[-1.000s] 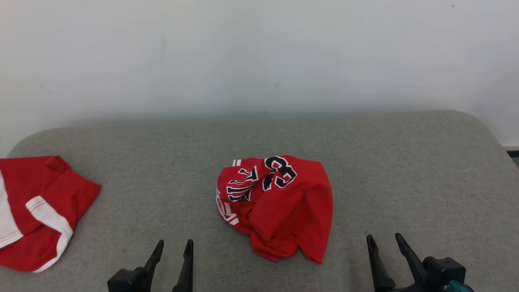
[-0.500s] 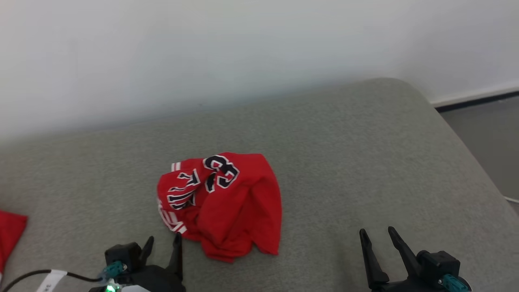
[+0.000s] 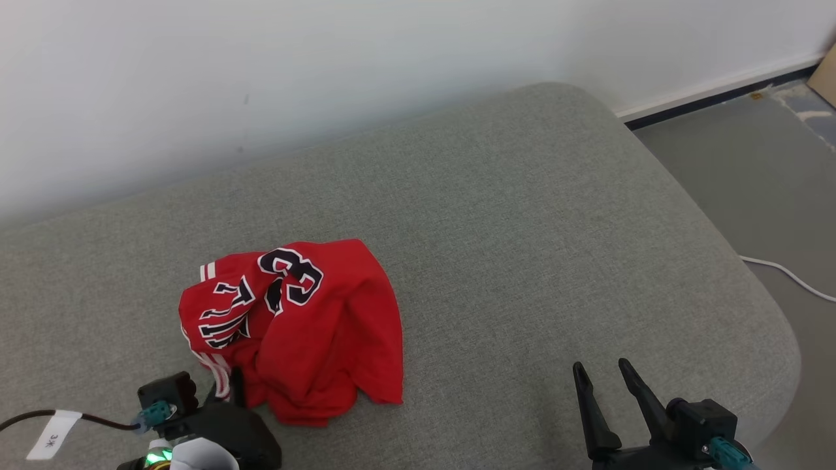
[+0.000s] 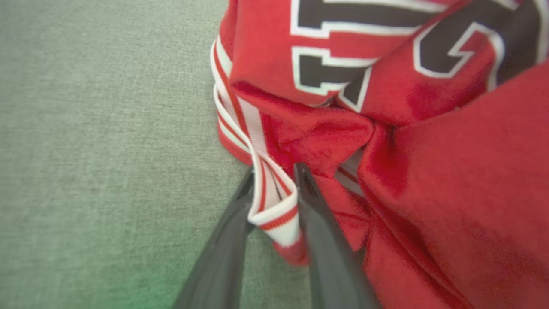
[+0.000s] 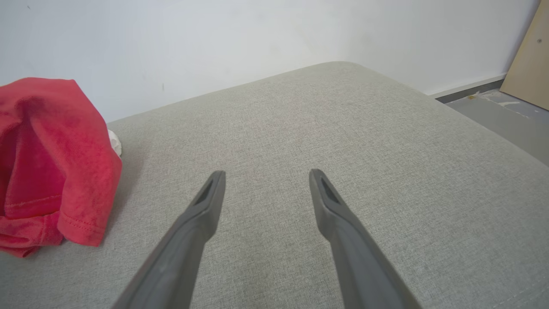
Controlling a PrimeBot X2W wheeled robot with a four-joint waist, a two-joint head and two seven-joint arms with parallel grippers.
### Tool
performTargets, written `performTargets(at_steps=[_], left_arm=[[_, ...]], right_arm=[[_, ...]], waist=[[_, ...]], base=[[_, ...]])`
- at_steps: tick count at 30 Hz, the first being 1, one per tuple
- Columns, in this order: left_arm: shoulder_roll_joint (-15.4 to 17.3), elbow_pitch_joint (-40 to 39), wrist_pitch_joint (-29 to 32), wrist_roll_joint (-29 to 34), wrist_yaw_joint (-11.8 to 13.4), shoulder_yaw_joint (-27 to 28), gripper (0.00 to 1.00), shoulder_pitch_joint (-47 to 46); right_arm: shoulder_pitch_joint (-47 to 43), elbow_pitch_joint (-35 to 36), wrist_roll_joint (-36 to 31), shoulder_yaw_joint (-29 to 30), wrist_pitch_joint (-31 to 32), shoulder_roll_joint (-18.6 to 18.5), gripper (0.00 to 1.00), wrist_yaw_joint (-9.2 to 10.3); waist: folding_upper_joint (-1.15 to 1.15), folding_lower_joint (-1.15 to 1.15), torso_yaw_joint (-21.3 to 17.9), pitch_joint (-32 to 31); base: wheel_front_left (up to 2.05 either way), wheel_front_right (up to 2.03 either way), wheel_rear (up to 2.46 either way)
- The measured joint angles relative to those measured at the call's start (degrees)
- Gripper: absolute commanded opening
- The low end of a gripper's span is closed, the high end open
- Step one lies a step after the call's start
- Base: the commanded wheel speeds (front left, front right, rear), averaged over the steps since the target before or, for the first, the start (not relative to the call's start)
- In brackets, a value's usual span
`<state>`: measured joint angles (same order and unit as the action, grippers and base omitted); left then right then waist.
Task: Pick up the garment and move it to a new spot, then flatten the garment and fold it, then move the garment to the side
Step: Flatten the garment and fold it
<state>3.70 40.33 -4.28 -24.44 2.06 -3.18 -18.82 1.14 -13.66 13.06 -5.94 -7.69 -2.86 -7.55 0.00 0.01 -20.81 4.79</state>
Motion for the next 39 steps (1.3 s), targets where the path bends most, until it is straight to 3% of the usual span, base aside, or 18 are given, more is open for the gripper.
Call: performTargets(at_steps=[9,17,22,27,32,37,39], left_arm=[[-0.3,-6.9,-3.8,0.2,-3.7,-4.5,0.0,-5.8],[-0.7,-18.5,-3.7,1.3,-5.2,-13.9,0.0,-16.2],[-0.8,-24.8,-3.1,-3.8,-4.9,-21.7,0.0,-23.4],[-0.8,-28.9,-5.6,-10.9,-2.0,-26.5,0.0,-31.8],[-0.8,-30.0,-9.3,-16.3,2.4,-27.5,0.0,-37.6],[-0.7,-24.7,-9.8,-17.1,8.9,-25.8,0.0,-36.0],[1.1,-21.1,-9.3,-17.4,10.9,-24.9,0.0,-31.6]], right_arm=[[0.1,-0.7,0.3,0.1,-0.4,0.0,1.0,0.0],[0.4,-1.5,0.6,-0.4,-0.7,0.0,1.0,0.0],[1.0,-2.1,1.0,-0.7,-0.9,0.0,1.0,0.0],[1.2,-2.8,1.1,-1.4,-1.2,0.0,1.0,0.0],[1.2,-3.6,1.5,-1.8,-1.6,0.0,1.0,0.0],[1.1,-3.6,1.6,-1.5,-1.9,0.0,1.0,0.0],[1.1,-3.6,1.6,-1.5,-1.9,0.0,1.0,0.0]], waist=[[0.0,-0.01,1.2,-0.3],[0.0,-0.01,2.3,-1.7],[0.0,-0.01,2.2,-2.1],[0.0,-0.01,1.7,-2.7],[0.0,-0.01,1.4,-3.3],[0.0,-0.01,2.5,-3.2],[0.0,-0.01,3.3,-3.1]], base=[[0.0,0.0,0.0],[0.0,0.0,0.0],[0.0,0.0,0.0],[0.0,0.0,0.0],[0.0,0.0,0.0],[0.0,0.0,0.0],[0.0,0.0,0.0]])
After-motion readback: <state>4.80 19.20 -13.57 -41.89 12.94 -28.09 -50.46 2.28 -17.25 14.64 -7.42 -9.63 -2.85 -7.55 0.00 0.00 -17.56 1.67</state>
